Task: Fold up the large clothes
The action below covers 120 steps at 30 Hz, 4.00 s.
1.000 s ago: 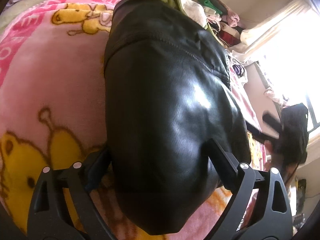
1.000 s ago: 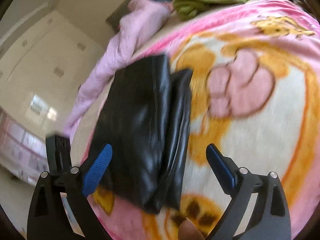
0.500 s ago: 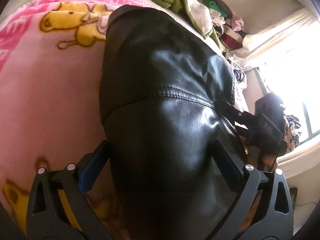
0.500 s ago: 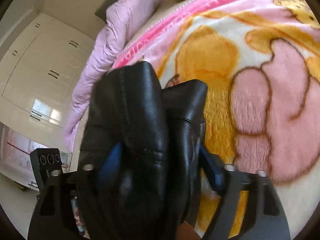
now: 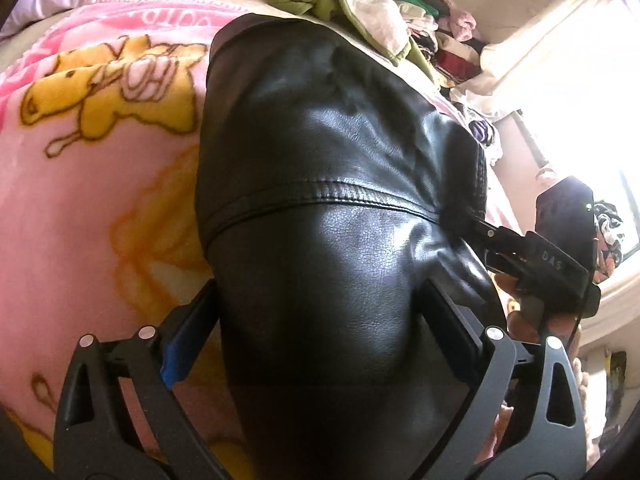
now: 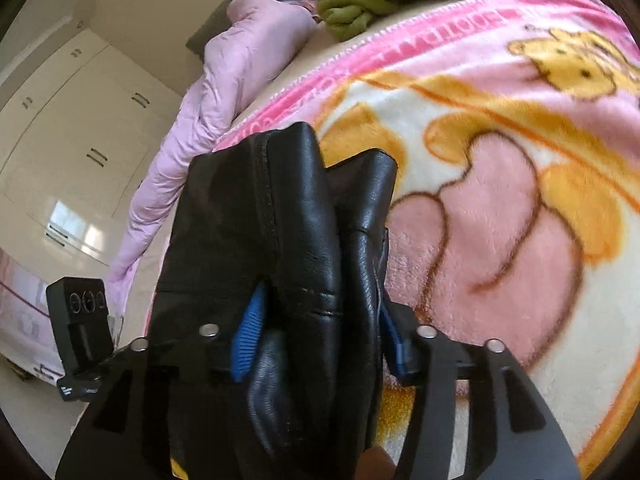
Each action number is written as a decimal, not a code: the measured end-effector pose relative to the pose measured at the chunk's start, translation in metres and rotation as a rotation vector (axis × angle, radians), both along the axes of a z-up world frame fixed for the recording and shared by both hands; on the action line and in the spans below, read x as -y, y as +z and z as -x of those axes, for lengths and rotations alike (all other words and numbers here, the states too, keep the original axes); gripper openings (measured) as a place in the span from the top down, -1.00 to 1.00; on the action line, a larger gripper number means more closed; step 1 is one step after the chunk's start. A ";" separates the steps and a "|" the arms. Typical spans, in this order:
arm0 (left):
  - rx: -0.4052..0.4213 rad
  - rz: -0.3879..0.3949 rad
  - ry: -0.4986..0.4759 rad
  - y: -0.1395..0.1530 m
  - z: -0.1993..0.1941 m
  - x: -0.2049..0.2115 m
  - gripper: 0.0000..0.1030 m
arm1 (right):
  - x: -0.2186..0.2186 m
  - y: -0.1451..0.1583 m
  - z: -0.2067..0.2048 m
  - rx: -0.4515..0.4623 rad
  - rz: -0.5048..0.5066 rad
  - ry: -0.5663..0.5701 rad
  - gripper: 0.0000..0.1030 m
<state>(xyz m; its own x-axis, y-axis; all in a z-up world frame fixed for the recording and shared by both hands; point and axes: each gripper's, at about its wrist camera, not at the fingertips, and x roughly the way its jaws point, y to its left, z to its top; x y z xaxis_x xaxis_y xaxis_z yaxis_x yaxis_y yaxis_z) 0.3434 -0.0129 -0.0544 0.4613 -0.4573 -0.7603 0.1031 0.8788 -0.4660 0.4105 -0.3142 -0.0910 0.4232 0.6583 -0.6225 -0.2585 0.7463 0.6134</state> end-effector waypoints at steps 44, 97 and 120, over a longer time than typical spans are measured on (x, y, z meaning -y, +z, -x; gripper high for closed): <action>0.250 -0.185 0.029 0.071 0.144 0.004 -0.82 | 0.009 0.089 0.191 0.354 0.196 -0.170 -0.91; 0.327 -0.302 0.145 0.039 0.245 -0.012 -0.82 | -0.021 0.034 0.307 0.423 0.365 -0.211 -0.92; 0.331 -0.315 0.149 0.039 0.247 -0.020 -0.82 | -0.024 0.035 0.311 0.438 0.381 -0.194 -0.92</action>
